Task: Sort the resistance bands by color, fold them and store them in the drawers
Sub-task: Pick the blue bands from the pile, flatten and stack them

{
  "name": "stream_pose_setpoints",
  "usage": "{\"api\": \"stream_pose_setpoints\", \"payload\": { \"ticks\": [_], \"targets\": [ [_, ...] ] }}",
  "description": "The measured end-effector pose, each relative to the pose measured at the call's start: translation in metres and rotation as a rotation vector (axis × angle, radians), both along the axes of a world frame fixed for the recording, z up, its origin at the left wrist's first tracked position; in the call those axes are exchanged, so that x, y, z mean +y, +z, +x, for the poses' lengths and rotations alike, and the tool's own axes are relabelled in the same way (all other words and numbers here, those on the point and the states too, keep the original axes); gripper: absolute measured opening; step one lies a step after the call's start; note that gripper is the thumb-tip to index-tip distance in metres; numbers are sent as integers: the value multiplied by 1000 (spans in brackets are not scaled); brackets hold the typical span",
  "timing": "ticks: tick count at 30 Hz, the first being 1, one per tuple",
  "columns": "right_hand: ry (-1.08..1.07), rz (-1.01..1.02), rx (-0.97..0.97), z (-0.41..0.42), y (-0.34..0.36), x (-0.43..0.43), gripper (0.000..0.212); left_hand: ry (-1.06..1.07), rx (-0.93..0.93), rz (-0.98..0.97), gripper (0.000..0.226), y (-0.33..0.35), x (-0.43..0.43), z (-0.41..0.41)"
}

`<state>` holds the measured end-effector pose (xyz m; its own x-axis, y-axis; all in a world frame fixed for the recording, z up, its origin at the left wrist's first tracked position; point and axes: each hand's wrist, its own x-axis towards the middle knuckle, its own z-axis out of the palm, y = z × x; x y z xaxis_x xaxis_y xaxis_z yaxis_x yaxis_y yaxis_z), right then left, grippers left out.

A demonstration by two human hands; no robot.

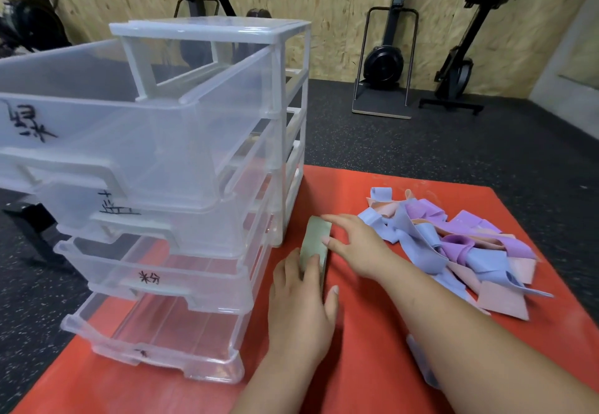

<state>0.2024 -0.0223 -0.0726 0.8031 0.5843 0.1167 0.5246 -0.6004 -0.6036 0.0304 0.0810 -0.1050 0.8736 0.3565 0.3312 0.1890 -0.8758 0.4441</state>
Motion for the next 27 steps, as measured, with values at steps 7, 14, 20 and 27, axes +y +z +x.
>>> {"api": "stream_pose_setpoints", "payload": {
  "ticks": [7, 14, 20, 27],
  "targets": [
    [-24, -189, -52, -47, 9, -84, 55, -112, -95, -5, 56, 13, -26, -16],
    [-198, -248, -75, -99, 11, -194, 44, -372, -6, -43, 55, 5, -68, -42],
    [-289, -226, -97, -166, -35, -233, 47, -527, 164, -15, 57, 4, -99, -61],
    [-370, 28, -105, -182, -17, -241, 44, -569, 196, -79, 62, 10, -123, -68]
  ]
}}
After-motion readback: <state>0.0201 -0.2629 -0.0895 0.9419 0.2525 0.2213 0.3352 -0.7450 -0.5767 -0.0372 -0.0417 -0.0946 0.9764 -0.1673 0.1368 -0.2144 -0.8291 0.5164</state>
